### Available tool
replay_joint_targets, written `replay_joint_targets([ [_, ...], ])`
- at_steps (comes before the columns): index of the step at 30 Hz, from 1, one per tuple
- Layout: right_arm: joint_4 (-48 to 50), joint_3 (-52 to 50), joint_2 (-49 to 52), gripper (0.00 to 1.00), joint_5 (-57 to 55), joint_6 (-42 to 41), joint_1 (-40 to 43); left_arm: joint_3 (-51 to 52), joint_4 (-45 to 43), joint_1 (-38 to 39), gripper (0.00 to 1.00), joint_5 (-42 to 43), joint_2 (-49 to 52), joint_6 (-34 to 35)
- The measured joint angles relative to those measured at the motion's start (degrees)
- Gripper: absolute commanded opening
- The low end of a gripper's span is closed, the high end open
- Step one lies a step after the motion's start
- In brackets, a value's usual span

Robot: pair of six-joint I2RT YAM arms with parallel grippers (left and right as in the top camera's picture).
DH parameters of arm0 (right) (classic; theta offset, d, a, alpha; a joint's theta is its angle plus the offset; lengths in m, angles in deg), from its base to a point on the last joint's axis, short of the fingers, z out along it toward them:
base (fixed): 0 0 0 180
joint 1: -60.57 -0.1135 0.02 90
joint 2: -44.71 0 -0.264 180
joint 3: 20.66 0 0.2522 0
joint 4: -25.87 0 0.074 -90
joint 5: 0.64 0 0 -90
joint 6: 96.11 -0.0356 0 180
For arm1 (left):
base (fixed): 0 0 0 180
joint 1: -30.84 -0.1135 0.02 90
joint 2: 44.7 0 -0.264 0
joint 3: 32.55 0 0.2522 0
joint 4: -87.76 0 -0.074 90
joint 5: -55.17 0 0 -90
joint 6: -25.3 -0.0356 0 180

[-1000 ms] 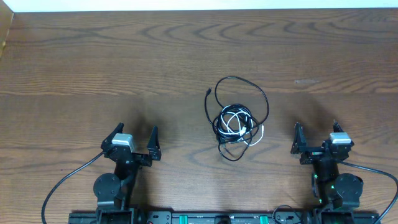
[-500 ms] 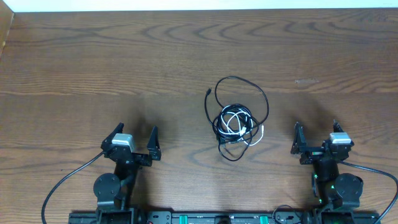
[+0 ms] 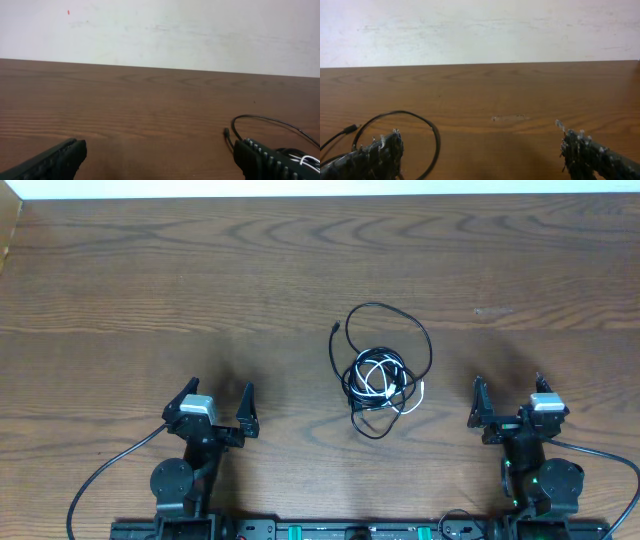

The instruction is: Untangle cables

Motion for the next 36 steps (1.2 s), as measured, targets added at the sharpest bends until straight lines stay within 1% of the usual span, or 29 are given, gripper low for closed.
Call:
replay_joint_targets([
  [7,0.0,0.0,0.0,0.99,0.0,0.0,0.0,-0.5,1.0,0.0,0.99,0.0,0.9,-0.3],
  [13,0.0,0.0,0.0,0.99,0.0,0.0,0.0,-1.5,2.7,0.0,0.99,0.0,6.8,-1.2],
  [28,0.0,0.0,-0.1,0.99,0.0,0.0,0.0,-11.4,2.3,0.0,0.99,0.0,32.6,-1.5],
  [36,0.0,0.0,-0.1,0.99,0.0,0.0,0.0,-18.0,5.7,0.0,0.99,0.0,45.3,-1.5],
])
